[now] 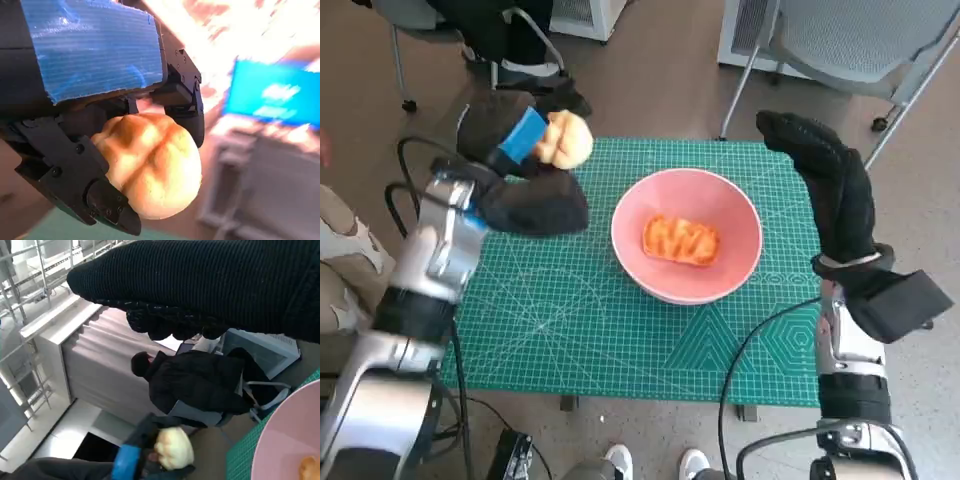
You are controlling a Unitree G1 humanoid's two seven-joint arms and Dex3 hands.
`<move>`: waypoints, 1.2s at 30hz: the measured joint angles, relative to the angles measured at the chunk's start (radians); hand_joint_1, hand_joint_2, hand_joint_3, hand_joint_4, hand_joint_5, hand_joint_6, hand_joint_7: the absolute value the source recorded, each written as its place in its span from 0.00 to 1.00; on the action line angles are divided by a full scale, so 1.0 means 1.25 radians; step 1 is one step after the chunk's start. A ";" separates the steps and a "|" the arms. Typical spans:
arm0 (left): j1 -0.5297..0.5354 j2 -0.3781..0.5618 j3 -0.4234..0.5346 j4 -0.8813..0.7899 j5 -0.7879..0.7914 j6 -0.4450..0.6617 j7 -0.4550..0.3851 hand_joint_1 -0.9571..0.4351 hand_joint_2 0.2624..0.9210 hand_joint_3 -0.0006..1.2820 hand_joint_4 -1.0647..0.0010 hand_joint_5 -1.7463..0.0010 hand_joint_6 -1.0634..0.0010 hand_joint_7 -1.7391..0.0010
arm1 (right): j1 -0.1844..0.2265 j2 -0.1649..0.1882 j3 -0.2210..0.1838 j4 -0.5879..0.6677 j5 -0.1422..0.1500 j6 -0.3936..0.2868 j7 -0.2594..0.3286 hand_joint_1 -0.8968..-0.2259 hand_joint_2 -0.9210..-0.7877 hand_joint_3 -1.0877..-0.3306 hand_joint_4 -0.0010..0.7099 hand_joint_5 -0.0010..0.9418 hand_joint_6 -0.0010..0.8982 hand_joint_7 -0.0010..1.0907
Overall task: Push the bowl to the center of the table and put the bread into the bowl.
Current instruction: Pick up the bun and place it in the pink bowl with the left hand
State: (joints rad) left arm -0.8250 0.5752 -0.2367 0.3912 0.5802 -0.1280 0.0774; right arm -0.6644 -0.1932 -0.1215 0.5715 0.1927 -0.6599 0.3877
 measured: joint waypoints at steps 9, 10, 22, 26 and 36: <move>0.040 0.007 0.031 -0.105 -0.001 0.014 -0.054 0.69 0.95 0.03 0.23 0.46 0.31 0.35 | -0.001 0.004 0.003 0.009 0.002 0.001 0.004 0.26 0.00 0.30 0.19 0.00 0.00 0.37; 0.043 0.006 0.032 -0.110 -0.001 0.014 -0.060 0.69 0.95 0.02 0.24 0.46 0.31 0.35 | -0.001 0.004 0.003 0.009 0.002 0.001 0.005 0.26 0.00 0.30 0.19 0.00 0.00 0.37; 0.069 -0.070 0.008 -0.159 -0.038 -0.025 -0.126 0.69 0.98 0.01 0.29 0.39 0.31 0.38 | -0.001 0.007 0.003 0.011 0.002 0.001 0.008 0.27 0.00 0.31 0.19 0.00 0.00 0.37; 0.068 -0.107 -0.010 -0.160 -0.052 -0.062 -0.139 0.69 0.99 0.01 0.31 0.37 0.32 0.38 | -0.001 0.008 0.003 0.011 0.001 0.001 0.008 0.27 0.00 0.31 0.19 0.00 0.00 0.37; 0.045 -0.179 -0.042 -0.077 -0.062 -0.107 -0.166 0.69 1.00 0.01 0.32 0.35 0.32 0.39 | 0.003 0.004 0.001 0.011 0.000 0.000 0.008 0.29 0.00 0.30 0.19 0.00 0.00 0.37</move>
State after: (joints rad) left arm -0.7693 0.3516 -0.2888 0.2944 0.5022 -0.2617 -0.1299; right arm -0.6604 -0.1883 -0.1200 0.5848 0.1930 -0.6605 0.3978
